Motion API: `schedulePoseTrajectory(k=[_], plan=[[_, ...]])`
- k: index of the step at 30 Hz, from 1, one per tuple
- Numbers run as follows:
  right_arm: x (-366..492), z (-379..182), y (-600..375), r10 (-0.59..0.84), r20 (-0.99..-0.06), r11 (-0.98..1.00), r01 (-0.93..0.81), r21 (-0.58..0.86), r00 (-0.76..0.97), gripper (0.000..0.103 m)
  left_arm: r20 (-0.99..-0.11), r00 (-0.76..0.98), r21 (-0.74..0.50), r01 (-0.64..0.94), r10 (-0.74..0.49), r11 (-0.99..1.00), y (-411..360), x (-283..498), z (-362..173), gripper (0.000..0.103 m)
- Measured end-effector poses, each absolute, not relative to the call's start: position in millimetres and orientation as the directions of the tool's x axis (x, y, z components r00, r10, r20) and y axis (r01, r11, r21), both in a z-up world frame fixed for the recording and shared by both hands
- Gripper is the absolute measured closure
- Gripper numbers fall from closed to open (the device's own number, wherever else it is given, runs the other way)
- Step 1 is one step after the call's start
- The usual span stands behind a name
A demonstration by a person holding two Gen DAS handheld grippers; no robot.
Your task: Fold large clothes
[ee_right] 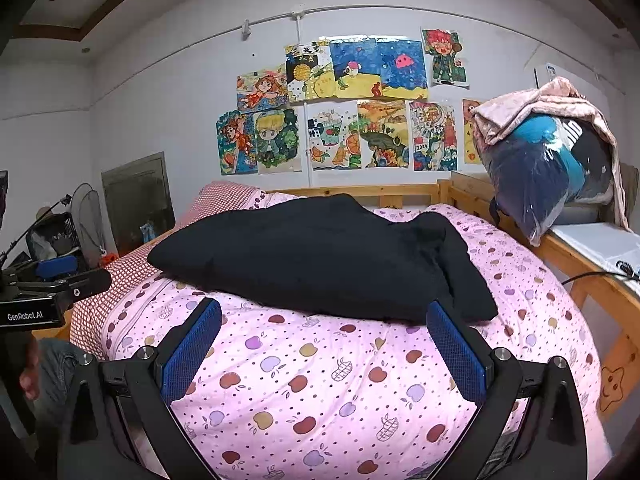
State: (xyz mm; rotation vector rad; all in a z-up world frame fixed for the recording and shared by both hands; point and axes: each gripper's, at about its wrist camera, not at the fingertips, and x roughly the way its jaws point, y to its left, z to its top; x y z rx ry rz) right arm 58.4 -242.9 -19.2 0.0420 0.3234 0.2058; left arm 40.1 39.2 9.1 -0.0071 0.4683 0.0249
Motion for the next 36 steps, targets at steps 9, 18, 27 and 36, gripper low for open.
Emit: schedulePoseTrajectory(k=[9,18,27,36], plan=[[67.6,-32.6,-245.8,0.189,-0.33,0.982,-0.173,0.078,0.925,0.002,-0.433,0.901,0.013,-0.036,0.038,0.999,41.1,42.2,-10.0,0.0],[69.8,-35.8,-244.5,0.182,-0.312,0.983,-0.171,0.061,0.933,0.002,-0.431,0.902,0.015,-0.028,0.031,1.0,40.7,45.6,-16.5,0.0],[73.5,-40.4,-245.8,0.184,-0.325,0.983,-0.17,0.071,0.928,0.002,-0.43,0.902,0.017,-0.029,0.034,0.999,40.8,46.4,-16.8,0.0],[74.9,-41.1,-248.5,0.185,-0.327,0.983,-0.17,0.075,0.927,0.002,-0.429,0.902,0.017,-0.029,0.034,0.999,41.2,46.5,-16.8,0.0]])
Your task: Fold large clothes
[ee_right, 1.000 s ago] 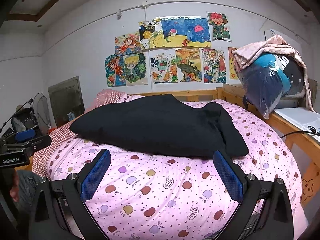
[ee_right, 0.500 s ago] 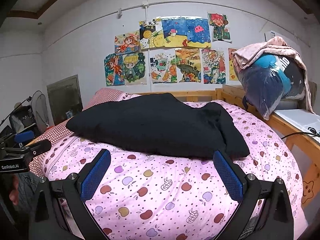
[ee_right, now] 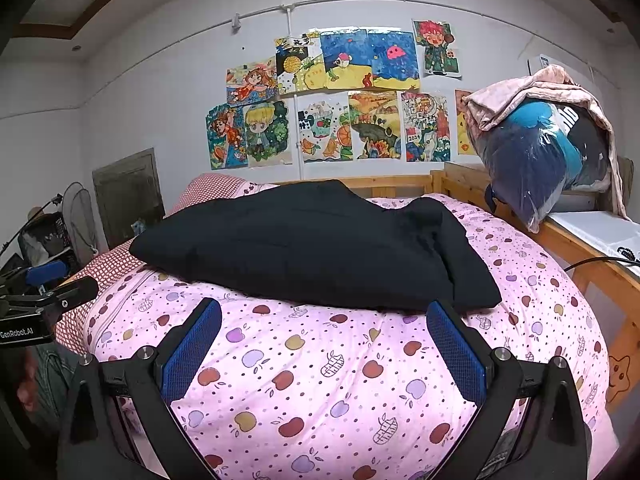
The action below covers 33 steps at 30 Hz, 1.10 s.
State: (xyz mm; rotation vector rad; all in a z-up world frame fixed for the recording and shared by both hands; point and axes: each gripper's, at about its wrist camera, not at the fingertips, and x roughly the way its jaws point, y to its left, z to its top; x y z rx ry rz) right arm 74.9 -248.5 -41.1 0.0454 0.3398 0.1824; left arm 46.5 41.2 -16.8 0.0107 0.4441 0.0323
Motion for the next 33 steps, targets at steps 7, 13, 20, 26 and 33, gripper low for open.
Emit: schedulePoseTrajectory(k=[7,13,20,26,33], plan=[[75.0,-40.8,-248.8,0.186,-0.327,0.983,-0.171,0.074,0.927,0.002,-0.43,0.902,0.017,-0.03,0.034,0.999,40.4,46.3,-16.9,0.0],[74.9,-40.8,-248.9,0.186,-0.327,0.982,-0.171,0.075,0.926,0.002,-0.43,0.902,0.018,-0.03,0.035,0.999,39.9,46.0,-16.8,0.0],[77.2,-42.2,-251.6,0.187,-0.331,0.982,-0.172,0.075,0.925,0.002,-0.43,0.902,0.018,-0.029,0.034,0.999,40.5,46.5,-18.4,0.0],[75.4,-46.2,-250.3,0.186,-0.332,0.982,-0.169,0.079,0.925,0.002,-0.433,0.901,0.017,-0.028,0.033,0.999,41.9,46.2,-20.4,0.0],[74.4,-49.0,-249.2,0.185,-0.333,0.983,-0.167,0.08,0.925,0.002,-0.436,0.9,0.019,-0.026,0.032,0.999,42.9,46.6,-23.2,0.0]])
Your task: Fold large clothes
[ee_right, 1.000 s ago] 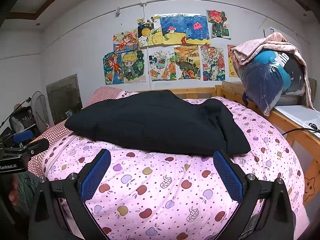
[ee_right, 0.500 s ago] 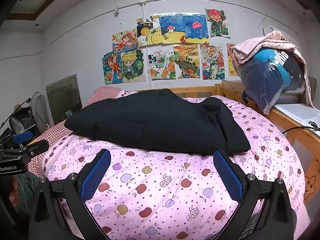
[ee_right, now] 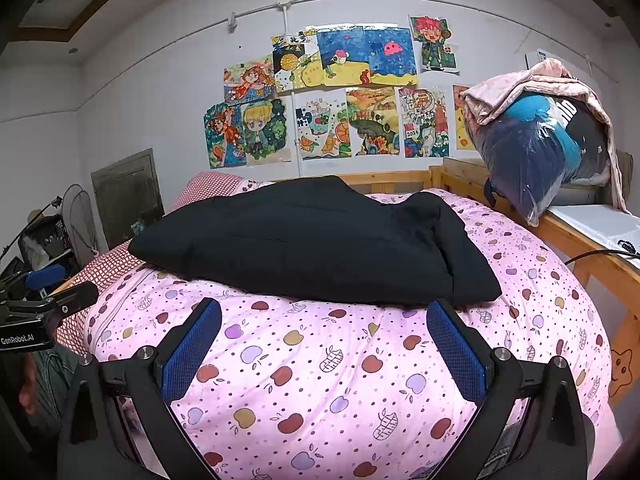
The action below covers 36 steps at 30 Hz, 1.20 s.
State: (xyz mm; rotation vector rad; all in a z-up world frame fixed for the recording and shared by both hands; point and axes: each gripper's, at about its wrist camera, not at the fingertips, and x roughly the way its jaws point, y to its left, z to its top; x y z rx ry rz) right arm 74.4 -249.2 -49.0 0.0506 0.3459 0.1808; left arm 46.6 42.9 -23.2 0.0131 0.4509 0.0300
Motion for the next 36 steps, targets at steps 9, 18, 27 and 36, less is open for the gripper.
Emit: schedulePoseTrajectory(k=[9,18,27,36], plan=[[74.4,-49.4,-248.3,0.183,-0.334,0.983,-0.166,0.081,0.924,0.002,-0.436,0.899,0.019,-0.025,0.03,1.0,43.1,46.6,-24.0,0.0],[74.8,-49.1,-247.7,0.183,-0.336,0.983,-0.165,0.081,0.924,0.002,-0.437,0.899,0.019,-0.025,0.031,0.999,42.4,46.7,-23.5,0.0],[73.5,-53.3,-245.7,0.182,-0.337,0.983,-0.163,0.084,0.924,0.002,-0.436,0.899,0.02,-0.025,0.031,0.999,43.0,47.0,-23.0,0.0],[74.2,-53.3,-246.2,0.181,-0.34,0.983,-0.162,0.085,0.923,0.002,-0.439,0.898,0.02,-0.024,0.031,1.0,42.7,46.9,-23.8,0.0]])
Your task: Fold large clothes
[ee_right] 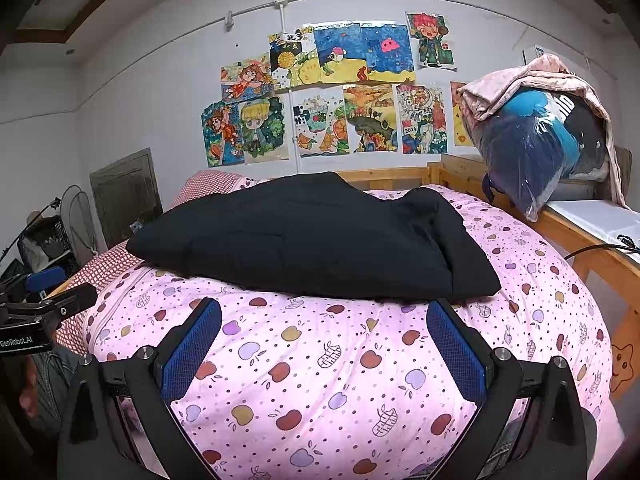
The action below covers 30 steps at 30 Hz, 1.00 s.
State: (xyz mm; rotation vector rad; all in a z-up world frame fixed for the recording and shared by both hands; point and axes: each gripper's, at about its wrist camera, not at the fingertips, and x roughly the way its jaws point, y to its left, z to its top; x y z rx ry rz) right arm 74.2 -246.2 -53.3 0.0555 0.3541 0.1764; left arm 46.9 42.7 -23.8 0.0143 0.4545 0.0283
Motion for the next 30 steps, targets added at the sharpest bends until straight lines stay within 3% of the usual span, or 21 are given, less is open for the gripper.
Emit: schedulePoseTrajectory(k=[30], plan=[[72.7,-55.5,-243.6,0.177,-0.343,0.984,-0.155,0.09,0.922,0.002,-0.442,0.897,0.021,-0.02,0.028,1.0,43.7,47.3,-27.0,0.0]])
